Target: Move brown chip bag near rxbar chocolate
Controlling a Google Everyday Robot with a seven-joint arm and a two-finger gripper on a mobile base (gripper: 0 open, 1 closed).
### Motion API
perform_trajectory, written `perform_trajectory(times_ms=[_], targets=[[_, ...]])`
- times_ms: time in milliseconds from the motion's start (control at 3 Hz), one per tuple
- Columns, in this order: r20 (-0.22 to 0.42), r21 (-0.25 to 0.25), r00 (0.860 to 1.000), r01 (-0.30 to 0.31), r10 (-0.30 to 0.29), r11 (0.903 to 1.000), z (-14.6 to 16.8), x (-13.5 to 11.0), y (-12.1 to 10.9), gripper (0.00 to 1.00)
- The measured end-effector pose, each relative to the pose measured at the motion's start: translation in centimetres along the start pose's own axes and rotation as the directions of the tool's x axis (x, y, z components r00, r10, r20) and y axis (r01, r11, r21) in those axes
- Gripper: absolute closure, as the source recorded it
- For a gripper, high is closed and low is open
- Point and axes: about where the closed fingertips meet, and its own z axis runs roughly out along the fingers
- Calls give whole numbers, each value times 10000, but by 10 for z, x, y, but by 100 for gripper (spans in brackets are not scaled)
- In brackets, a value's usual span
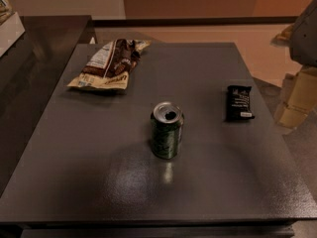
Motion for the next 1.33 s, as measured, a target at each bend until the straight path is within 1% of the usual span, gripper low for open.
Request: perform_trajectory(times_ms=[333, 667, 1000, 1333], targets=[[58, -10, 10000, 29, -28, 10000, -1, -2, 0, 0], [771, -283, 9968, 247, -225, 9993, 5, -18, -3, 0], [1828, -514, 9818, 613, -509, 9968, 20, -49, -11, 0], [2733, -548, 9585, 1000, -814, 9935, 39, -88, -20, 0]])
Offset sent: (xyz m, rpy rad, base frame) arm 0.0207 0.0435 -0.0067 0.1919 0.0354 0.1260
